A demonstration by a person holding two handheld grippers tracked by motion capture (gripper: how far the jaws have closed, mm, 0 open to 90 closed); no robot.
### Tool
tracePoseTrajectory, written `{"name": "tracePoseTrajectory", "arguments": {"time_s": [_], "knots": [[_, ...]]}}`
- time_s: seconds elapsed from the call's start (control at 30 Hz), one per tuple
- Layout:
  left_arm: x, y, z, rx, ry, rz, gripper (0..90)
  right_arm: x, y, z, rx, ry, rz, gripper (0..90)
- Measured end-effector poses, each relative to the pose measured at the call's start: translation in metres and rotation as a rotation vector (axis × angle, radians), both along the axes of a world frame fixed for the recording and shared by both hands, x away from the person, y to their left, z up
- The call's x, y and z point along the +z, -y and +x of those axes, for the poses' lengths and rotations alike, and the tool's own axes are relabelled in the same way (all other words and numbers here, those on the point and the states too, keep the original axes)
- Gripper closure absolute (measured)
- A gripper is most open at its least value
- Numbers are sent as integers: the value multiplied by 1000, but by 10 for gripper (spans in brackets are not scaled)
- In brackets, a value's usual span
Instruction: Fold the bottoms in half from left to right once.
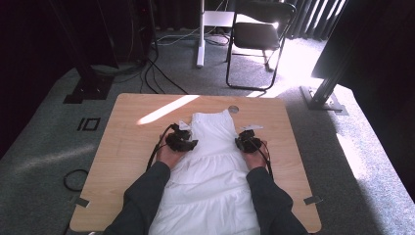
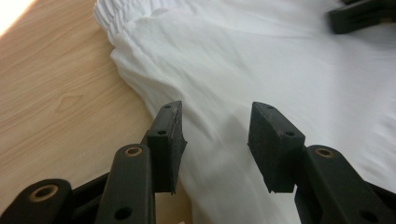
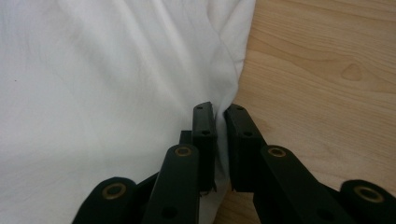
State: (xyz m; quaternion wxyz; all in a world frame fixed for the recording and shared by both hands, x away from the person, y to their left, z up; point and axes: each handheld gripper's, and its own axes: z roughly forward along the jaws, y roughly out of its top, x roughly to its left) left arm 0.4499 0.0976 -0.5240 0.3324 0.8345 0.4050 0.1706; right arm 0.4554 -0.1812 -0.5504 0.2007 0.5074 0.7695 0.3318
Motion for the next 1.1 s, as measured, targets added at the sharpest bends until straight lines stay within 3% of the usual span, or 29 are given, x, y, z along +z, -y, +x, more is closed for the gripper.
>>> {"name": "tracePoseTrajectory", "arguments": {"time_s": [0.1,0.13,0.27,0.53,0.77,1.1], "knots": [[-16,4,3,4,-46,44,581,-1,2,-1,-3,-3,14,831],[-18,3,0,-2,-37,20,589,-1,2,-2,-3,-1,17,835],[-19,-2,-13,4,-41,7,606,-1,2,-14,10,2,2,844],[-23,-11,-52,-17,-18,-30,607,-2,0,-50,40,7,-9,849],[-25,-18,-75,-40,-11,-41,607,-6,-1,-71,35,23,36,853],[-28,-22,-82,-46,7,-61,607,-10,0,-81,27,47,75,853]]}}
